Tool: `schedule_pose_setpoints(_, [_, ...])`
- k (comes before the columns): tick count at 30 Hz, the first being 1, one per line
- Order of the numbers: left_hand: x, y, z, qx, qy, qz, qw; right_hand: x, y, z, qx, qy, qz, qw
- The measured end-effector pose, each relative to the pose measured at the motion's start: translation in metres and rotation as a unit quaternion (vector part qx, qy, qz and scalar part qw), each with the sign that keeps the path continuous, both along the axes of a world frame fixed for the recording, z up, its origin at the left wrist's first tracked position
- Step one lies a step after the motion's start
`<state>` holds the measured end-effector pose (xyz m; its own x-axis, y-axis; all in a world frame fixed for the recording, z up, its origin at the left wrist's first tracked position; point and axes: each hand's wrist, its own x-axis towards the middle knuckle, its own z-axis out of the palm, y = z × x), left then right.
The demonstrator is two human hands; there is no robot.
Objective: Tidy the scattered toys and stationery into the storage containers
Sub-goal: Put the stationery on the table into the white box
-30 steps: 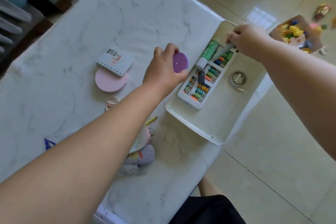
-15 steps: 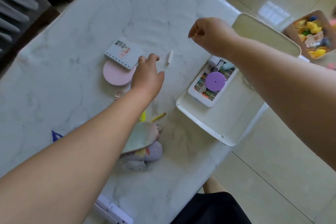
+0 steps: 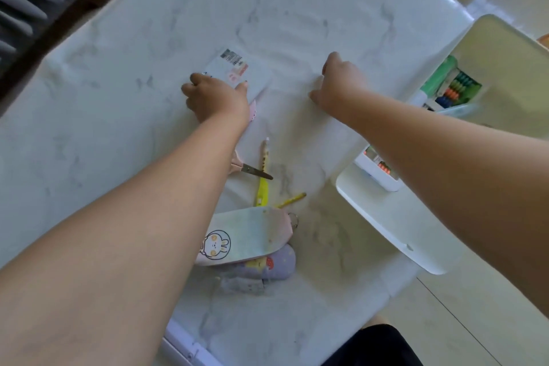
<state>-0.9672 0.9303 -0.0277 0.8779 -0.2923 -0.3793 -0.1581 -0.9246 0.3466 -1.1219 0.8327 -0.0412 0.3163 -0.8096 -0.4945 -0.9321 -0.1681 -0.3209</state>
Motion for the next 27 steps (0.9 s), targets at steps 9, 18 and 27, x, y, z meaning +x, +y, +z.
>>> schedule_pose_setpoints(9, [0.006, -0.017, -0.009, -0.056, 0.001, 0.036, 0.998, -0.007, 0.001, 0.004, 0.011, -0.015, 0.015, 1.000])
schedule_pose_setpoints(18, [-0.036, -0.002, 0.033, -0.305, 0.107, 0.023, 0.946, -0.051, 0.010, 0.063, 0.003, -0.204, -0.099, 0.974])
schedule_pose_setpoints(27, [-0.147, -0.005, 0.076, -0.277, 0.247, -0.253, 0.893, -0.172, 0.028, 0.090, -0.089, -0.142, -0.283, 0.944])
